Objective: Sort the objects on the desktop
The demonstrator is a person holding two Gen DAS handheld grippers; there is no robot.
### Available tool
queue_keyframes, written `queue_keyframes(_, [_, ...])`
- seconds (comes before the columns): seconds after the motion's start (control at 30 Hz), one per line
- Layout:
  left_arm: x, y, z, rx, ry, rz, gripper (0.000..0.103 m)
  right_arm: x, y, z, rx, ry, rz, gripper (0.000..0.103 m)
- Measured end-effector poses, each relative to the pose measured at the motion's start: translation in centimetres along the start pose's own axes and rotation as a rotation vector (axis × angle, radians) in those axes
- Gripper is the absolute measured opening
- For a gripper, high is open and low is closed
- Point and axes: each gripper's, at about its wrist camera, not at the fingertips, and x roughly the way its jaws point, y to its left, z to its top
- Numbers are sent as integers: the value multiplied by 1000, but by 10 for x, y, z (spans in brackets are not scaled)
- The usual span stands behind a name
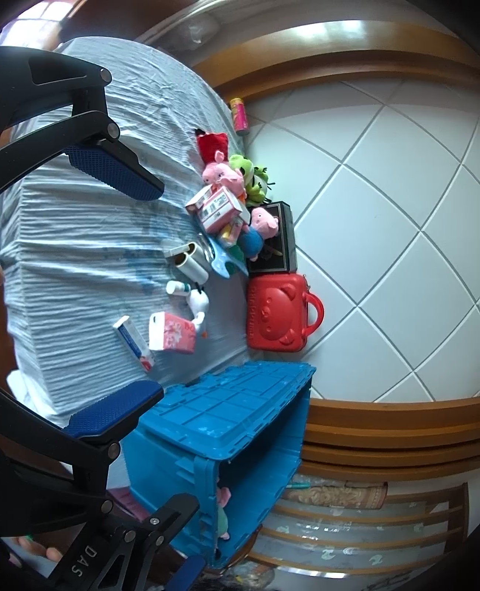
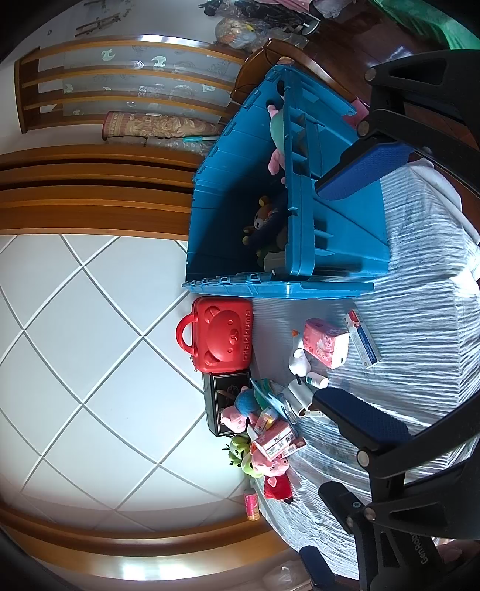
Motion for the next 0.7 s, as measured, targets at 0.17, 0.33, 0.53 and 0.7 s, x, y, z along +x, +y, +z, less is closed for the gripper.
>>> queue_keyframes(0.17, [0,5,-1,-43,1,-13,99,-1,0,-1,3,3,0,103])
queue_keyframes(0.33, [1,1,1,-36,12,-10,99,-2,1,-1,6,5,-1,103])
queue_keyframes(0.53, [2,2,-1,-46,9,-9,99,-3,2,-1,8,6,-5,103])
queue_keyframes(0.7, [0,2,-2,-37,0,-7,99,-4,3,0,6,3,-7,103])
